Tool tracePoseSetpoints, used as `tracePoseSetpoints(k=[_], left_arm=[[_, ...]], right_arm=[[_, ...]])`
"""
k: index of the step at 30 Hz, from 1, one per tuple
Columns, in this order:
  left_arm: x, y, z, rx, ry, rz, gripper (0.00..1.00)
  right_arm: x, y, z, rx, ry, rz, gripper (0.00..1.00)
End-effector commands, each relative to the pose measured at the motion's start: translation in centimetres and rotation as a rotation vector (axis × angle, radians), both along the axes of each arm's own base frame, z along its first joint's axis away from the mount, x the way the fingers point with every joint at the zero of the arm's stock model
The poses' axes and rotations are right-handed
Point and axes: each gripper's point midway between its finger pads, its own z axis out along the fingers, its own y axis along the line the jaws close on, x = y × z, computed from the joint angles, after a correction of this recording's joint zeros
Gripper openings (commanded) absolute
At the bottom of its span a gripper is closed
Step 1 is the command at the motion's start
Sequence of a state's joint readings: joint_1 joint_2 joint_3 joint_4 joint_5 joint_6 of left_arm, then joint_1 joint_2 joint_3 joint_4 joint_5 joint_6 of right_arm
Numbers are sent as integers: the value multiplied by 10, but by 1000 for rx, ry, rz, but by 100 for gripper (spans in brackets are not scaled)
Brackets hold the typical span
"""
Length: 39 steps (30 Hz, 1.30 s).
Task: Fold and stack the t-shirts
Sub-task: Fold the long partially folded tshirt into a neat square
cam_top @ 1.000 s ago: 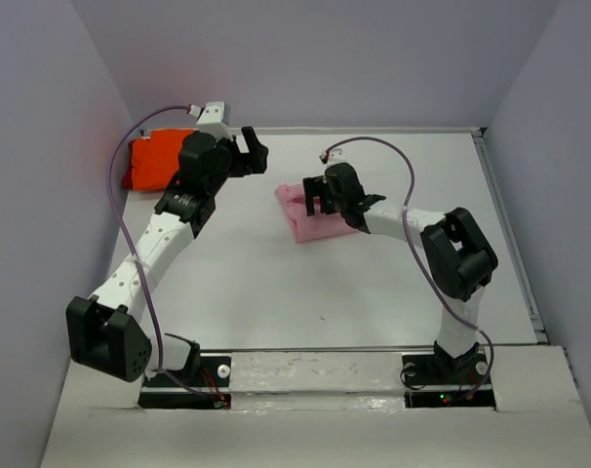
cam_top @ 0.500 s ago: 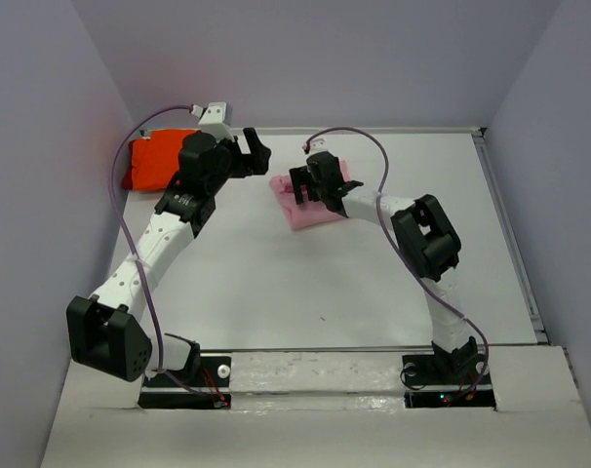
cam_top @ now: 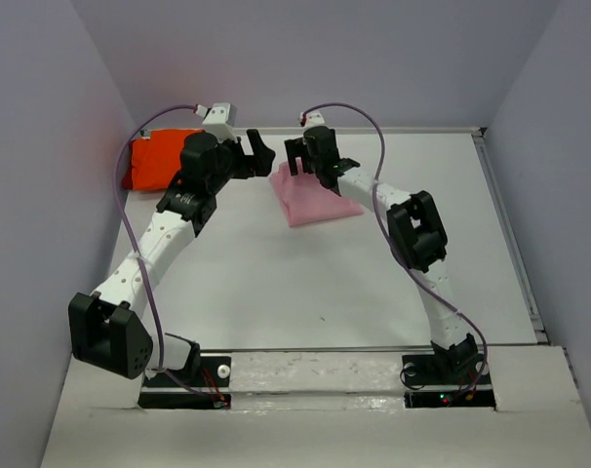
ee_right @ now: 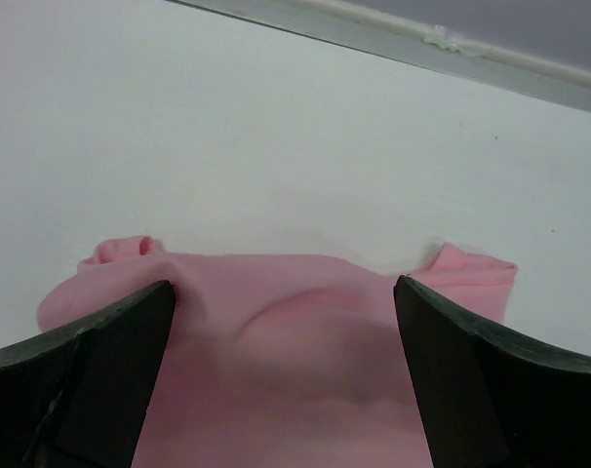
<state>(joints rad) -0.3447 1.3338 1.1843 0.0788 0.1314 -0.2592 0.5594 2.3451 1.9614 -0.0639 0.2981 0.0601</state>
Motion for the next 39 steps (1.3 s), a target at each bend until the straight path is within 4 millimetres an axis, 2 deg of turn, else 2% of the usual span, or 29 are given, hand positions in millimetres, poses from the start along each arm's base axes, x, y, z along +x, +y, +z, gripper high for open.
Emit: tracePoseSetpoints(k=[1, 3, 4, 7, 13, 18, 19, 20, 21, 25, 26, 27, 28, 29, 30, 31, 33, 34, 38, 39], left_arm=[[0, -5, 10, -18, -45, -35, 99], [1, -5, 10, -19, -45, -36, 99], [0, -6, 10, -18, -45, -44, 99], [-1, -7, 12, -21, -52, -54, 99], [-2, -10, 12, -26, -54, -70, 99], [-3, -11, 12, -28, -56, -76, 99], [-3, -11, 12, -29, -58, -79, 99], [-3, -12, 12, -31, -58, -80, 99], [-3, -12, 12, -31, -58, -80, 99], [-3, -10, 12, -27, -60, -73, 99], [-3, -10, 12, -26, -60, -70, 99], [-3, -10, 12, -27, -58, -70, 99], [-3, -10, 13, -28, -61, -70, 99], [-3, -10, 14, -29, -62, -70, 99], [-3, -10, 14, -29, -62, -70, 99], [-4, -10, 13, -27, -62, -72, 99], [-4, -10, 15, -33, -62, -74, 99], [-5, -10, 17, -36, -66, -75, 99], [-4, -8, 17, -36, -69, -71, 99], [-5, -8, 16, -36, -67, -71, 99]], right_arm=[[7, 1, -40, -8, 85, 15, 100], [11, 5, -40, -2, 82, 23, 100], [12, 5, -52, -11, 96, 24, 100], [20, 3, -45, -12, 83, 22, 100], [22, 6, -29, -10, 56, 42, 100], [16, 1, 1, -14, 16, 52, 100], [14, 0, 26, 3, -20, 56, 100], [11, -3, 29, -3, -21, 57, 100], [7, -4, 56, 19, -57, 58, 100], [-10, -9, 80, 36, -67, 85, 100], [-15, -12, 100, 48, -90, 85, 100], [-20, -12, 103, 54, -88, 96, 100], [-27, -16, 95, 41, -65, 95, 100], [-33, -19, 105, 47, -74, 102, 100], [-39, -19, 102, 46, -61, 113, 100], [-47, -22, 86, 34, -21, 120, 100], [-60, -20, 76, 63, 22, 144, 100], [-69, -21, 57, 62, 66, 151, 100], [-84, -13, 19, 127, 167, 168, 100], [-91, -11, 0, 141, 208, 178, 99]])
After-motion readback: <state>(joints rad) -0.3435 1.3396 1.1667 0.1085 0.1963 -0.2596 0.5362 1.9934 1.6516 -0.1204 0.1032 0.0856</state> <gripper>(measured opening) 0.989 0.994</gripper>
